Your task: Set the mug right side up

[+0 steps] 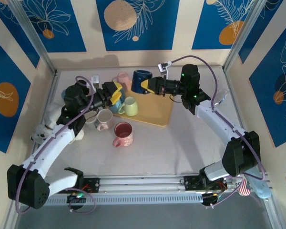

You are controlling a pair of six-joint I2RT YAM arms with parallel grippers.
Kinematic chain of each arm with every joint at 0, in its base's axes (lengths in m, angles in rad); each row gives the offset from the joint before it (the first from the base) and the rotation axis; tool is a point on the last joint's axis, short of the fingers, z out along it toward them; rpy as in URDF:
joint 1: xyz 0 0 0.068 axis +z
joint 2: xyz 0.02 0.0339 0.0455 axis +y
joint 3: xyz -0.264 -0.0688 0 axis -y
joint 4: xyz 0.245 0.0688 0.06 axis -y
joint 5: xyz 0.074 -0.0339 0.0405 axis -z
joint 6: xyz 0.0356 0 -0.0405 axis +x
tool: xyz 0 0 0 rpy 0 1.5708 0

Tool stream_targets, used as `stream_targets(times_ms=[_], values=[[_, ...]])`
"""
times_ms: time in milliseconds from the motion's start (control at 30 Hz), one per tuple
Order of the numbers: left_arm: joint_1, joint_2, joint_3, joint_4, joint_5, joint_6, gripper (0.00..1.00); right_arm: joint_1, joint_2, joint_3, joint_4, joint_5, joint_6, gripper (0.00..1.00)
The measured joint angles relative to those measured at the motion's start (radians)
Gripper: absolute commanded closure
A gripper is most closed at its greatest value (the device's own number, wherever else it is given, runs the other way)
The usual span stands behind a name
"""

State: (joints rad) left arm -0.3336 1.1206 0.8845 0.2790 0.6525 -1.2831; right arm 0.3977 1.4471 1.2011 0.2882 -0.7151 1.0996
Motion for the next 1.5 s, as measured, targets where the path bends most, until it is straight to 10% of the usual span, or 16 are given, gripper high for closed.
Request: stream_targets(times_ms=[400, 700, 1300, 1500], values=[[-0.033, -0.118, 0.037, -0.138, -0.141, 1.03, 0.45, 0.0, -0.024, 0.061, 0.023, 0.102, 0.256, 1.0], [-0.128, -0.026, 0.036, 0.0, -0.211, 1.512, 0.41, 0.002, -0.098, 0.087, -0.039, 0.102, 0.387, 1.0], [-0.227, 0.136, 0.058, 0.263, -0.376, 1.539, 0.42, 0.029, -0.132, 0.089, -0.068, 0.11, 0.459, 1.0], [-0.248, 0.155, 0.061, 0.322, -0.451, 1.483, 0.56, 0.038, -0.132, 0.085, -0.057, 0.125, 0.474, 1.0]])
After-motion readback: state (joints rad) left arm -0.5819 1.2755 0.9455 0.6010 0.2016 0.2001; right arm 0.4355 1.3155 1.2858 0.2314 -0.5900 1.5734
